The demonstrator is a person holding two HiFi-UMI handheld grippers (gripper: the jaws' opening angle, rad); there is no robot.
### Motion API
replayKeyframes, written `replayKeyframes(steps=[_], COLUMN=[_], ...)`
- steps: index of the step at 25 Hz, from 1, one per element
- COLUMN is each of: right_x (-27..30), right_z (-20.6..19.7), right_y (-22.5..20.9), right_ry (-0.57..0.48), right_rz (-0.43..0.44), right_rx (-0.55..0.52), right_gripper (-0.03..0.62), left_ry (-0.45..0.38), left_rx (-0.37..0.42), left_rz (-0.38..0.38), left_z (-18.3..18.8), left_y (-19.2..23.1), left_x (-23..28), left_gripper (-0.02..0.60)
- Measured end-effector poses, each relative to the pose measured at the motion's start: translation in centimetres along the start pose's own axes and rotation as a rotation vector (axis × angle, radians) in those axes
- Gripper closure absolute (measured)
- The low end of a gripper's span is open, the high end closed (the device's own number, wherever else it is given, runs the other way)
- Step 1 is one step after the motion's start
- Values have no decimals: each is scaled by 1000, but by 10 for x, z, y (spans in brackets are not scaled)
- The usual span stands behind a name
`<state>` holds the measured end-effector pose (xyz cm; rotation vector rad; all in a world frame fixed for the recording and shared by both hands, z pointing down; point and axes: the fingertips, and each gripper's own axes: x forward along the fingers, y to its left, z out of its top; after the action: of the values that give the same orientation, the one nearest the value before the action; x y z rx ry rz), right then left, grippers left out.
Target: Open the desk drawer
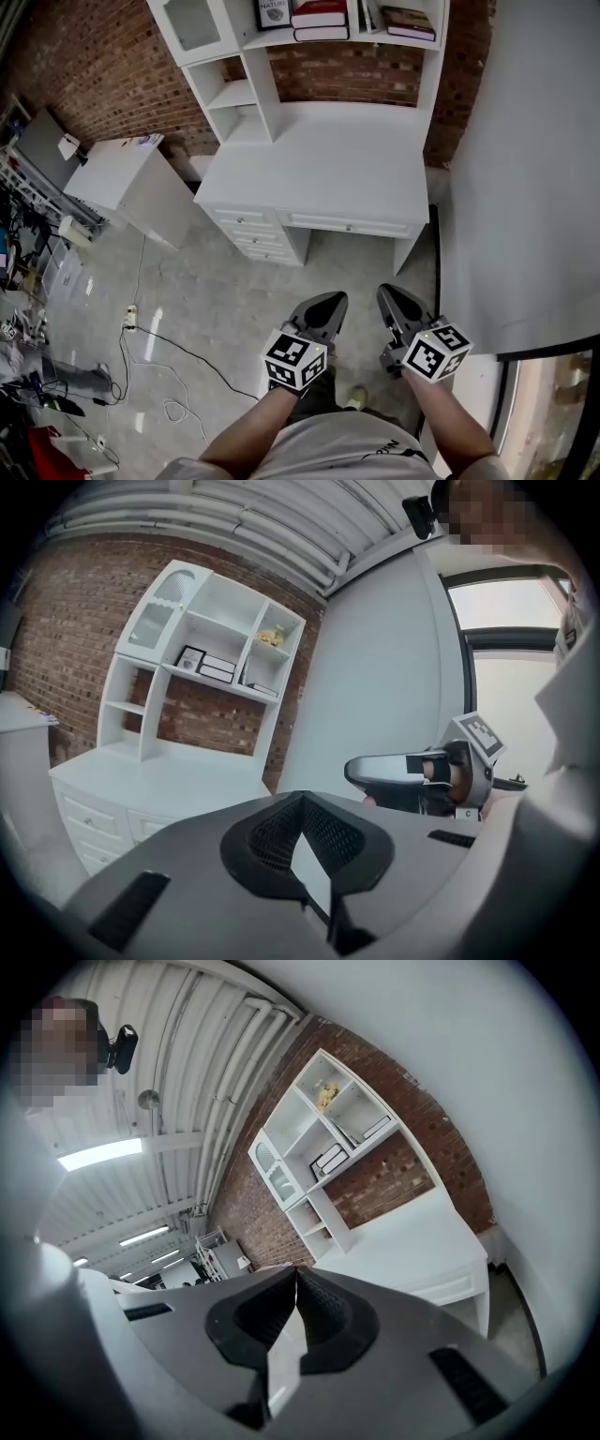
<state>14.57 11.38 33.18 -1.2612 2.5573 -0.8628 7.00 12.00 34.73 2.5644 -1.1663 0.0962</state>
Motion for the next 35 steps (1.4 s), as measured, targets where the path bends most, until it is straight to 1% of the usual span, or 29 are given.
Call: replayKeyframes(steps=[6, 11, 16, 21, 25, 32, 33, 35], right_x=[61, 115, 152, 181, 206, 253, 260, 272], right_z=[10, 17, 19, 16, 15, 13, 13, 12], right_y=[-28, -47, -68, -97, -126, -189, -198, -211], right_ry=[-2, -23, -36, -18, -6, 45, 52, 61], right_rz=[-37, -77, -109, -118, -108, -59, -53, -38], right_rx=[29, 79, 89, 99, 112, 121, 124, 133], right_gripper=[576, 576, 576, 576, 576, 576, 576, 576], left_ry=[29, 74, 112, 135, 142, 130, 122, 96], left_rx=[-17, -33, -83, -156, -259, -523, -565, -660], left_rz=[-15, -38, -29, -31, -22, 48, 52, 61], left_z=[-10, -23, -40, -65, -89, -150, -159, -177], left_y=[64, 124, 175, 202, 221, 263, 269, 282], left_x=[50, 86, 123, 161, 194, 252, 261, 276], left_gripper=[569, 569, 569, 569, 569, 565, 552, 494])
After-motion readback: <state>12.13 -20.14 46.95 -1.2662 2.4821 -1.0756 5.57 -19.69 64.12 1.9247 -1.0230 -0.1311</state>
